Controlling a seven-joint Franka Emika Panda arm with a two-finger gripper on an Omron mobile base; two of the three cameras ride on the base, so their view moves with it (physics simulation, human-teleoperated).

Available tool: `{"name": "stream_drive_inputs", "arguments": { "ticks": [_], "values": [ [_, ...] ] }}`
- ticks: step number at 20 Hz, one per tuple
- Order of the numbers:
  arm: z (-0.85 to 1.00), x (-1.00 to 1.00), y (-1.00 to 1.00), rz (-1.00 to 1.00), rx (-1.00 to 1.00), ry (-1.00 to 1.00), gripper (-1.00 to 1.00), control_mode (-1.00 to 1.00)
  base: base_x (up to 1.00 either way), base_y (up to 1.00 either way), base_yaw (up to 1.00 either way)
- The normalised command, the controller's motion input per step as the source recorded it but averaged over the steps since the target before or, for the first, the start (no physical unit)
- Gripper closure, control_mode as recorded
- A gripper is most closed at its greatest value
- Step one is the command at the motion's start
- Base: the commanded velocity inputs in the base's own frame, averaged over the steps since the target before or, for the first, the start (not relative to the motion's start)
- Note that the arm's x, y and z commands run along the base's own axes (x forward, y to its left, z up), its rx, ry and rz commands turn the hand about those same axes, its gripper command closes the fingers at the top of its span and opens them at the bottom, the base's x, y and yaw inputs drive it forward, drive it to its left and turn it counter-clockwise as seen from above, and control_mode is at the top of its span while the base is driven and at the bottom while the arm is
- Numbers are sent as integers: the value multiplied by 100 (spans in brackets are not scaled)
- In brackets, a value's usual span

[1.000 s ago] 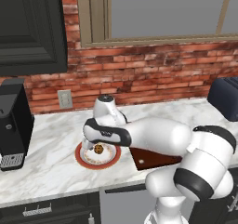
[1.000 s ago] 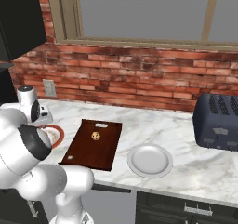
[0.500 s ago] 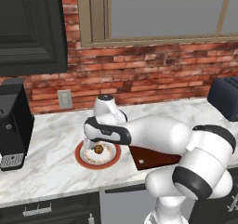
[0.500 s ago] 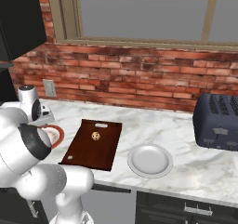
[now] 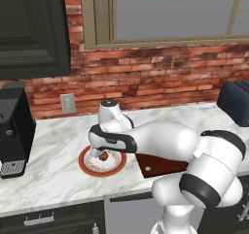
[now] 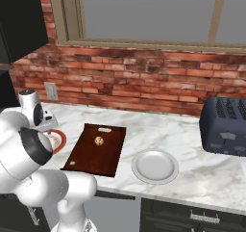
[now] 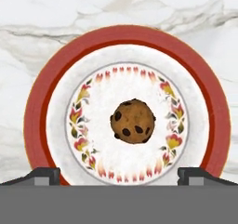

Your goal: Move the dessert items from the plates to the tray.

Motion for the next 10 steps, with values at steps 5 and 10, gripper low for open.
{"name": "stream_drive_inputs", "arguments": {
  "ticks": [5,10],
  "values": [
    [-11,18,3,5,-3,2,-100,-100,0,0,0],
    [-4,12,1,5,-4,6,-100,-100,0,0,0]
  ]
}}
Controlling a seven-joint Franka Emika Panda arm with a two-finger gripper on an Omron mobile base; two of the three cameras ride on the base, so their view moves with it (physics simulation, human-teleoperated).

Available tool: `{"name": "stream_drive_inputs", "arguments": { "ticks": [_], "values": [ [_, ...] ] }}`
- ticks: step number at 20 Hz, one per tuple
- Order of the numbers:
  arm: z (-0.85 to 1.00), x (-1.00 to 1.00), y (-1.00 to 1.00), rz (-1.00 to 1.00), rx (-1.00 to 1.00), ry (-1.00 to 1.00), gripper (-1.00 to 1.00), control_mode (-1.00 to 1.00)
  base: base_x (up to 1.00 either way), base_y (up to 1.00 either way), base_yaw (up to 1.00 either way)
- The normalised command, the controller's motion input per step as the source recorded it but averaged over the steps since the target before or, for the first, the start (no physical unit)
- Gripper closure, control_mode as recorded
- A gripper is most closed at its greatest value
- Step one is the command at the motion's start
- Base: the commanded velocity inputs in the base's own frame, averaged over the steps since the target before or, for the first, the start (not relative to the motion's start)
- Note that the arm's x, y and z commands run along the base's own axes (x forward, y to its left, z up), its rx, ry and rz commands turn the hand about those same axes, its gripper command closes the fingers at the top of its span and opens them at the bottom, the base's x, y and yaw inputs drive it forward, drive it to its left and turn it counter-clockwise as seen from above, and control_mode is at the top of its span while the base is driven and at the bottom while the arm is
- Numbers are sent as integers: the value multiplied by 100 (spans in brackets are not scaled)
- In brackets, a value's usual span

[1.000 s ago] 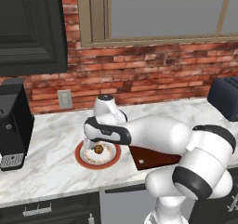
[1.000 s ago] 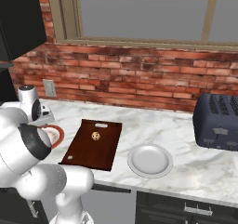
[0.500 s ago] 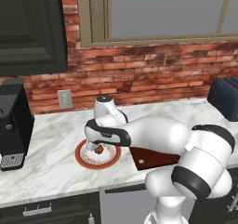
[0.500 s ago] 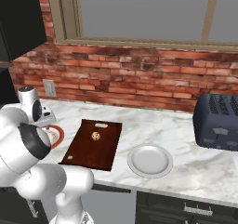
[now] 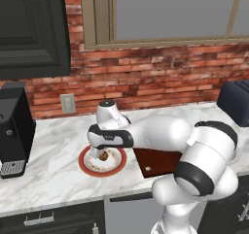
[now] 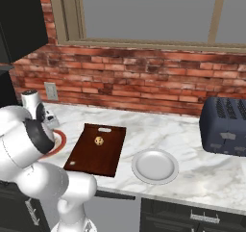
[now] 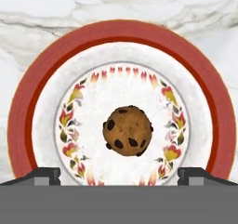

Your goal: Move the dessert items from the plates to the tray.

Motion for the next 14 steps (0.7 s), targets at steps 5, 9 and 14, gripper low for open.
{"name": "stream_drive_inputs", "arguments": {
  "ticks": [5,9,14],
  "values": [
    [0,8,14,4,-4,9,-100,-100,0,0,0],
    [-1,8,19,3,-3,7,-100,-100,0,0,0],
    [-2,9,11,1,-3,2,-100,-100,0,0,0]
  ]
}}
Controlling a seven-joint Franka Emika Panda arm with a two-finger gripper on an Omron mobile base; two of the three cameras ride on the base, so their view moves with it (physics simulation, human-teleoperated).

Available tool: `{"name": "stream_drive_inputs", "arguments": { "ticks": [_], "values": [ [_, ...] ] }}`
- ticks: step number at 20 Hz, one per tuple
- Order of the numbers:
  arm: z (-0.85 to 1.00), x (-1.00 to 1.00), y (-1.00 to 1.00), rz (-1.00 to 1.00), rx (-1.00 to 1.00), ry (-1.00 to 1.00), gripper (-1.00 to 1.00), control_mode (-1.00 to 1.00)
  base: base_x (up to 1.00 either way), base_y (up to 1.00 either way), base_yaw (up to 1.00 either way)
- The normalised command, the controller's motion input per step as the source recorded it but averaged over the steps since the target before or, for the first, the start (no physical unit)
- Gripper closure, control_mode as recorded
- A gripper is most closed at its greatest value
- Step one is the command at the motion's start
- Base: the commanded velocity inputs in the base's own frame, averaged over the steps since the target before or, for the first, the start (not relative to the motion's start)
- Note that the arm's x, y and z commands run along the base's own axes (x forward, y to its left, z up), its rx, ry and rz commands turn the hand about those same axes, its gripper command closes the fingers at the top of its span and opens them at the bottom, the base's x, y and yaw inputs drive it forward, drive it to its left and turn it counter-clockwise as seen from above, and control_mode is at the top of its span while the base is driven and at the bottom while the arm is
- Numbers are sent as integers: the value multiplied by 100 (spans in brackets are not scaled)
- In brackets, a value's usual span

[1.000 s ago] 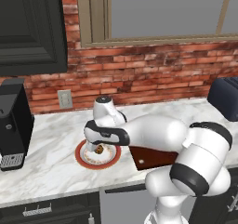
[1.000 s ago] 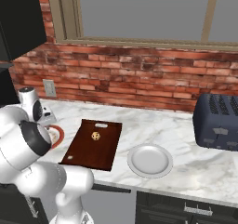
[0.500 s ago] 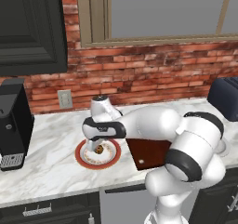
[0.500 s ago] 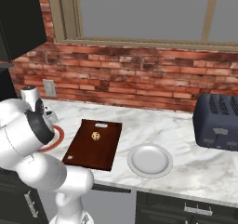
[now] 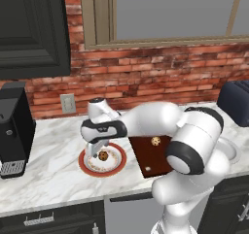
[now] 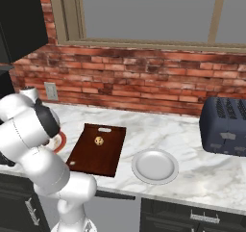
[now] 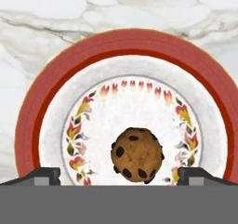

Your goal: Move the dessert items from the plates to the tray.

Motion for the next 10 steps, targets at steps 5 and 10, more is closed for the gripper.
{"name": "stream_drive_inputs", "arguments": {
  "ticks": [5,10],
  "values": [
    [0,6,0,0,-2,0,-100,-100,0,0,0],
    [-9,0,0,0,0,0,-100,-100,0,0,0]
  ]
}}
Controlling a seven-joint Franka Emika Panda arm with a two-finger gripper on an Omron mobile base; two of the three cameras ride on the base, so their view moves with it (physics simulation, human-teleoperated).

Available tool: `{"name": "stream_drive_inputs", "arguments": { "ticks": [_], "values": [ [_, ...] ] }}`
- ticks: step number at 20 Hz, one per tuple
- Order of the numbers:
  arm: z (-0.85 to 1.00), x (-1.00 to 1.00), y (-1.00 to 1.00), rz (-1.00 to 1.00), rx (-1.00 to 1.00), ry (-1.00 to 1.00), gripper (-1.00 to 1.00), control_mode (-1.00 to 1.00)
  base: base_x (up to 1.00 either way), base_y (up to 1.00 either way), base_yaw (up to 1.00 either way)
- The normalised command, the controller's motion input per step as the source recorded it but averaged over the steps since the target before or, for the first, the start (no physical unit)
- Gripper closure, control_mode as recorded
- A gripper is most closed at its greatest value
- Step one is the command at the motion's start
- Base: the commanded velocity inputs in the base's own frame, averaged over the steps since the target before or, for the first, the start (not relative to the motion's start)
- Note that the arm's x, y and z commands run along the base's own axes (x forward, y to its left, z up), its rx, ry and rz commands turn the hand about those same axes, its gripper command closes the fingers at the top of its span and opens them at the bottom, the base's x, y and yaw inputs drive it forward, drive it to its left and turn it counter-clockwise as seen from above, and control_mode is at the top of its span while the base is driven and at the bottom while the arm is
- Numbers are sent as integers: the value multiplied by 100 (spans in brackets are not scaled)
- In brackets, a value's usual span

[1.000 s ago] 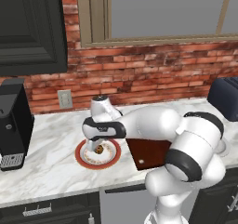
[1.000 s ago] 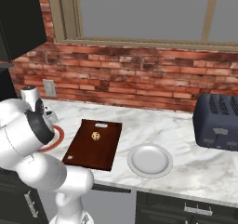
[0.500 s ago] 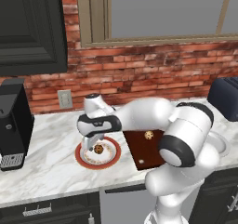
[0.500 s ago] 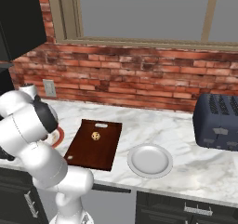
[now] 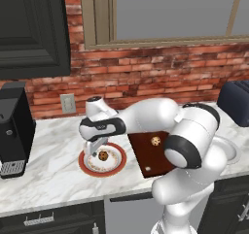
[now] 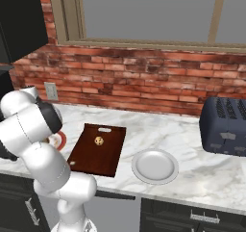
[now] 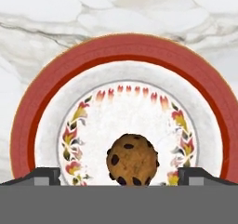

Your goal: Move the dessert items from the plates to the tray.

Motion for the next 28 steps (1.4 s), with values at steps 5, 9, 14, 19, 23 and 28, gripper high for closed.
{"name": "stream_drive_inputs", "arguments": {
  "ticks": [5,9,14,19,23,28],
  "values": [
    [-47,0,-11,0,0,0,-100,-100,0,0,0],
    [-31,0,-24,0,0,0,-100,-100,0,0,0],
    [-12,0,-10,0,0,0,-100,-100,0,0,0],
    [0,0,0,0,0,0,-100,-100,0,0,0],
    [0,0,0,0,0,0,-100,-100,0,0,0],
    [0,0,1,0,0,0,-100,-100,0,0,0]
  ]
}}
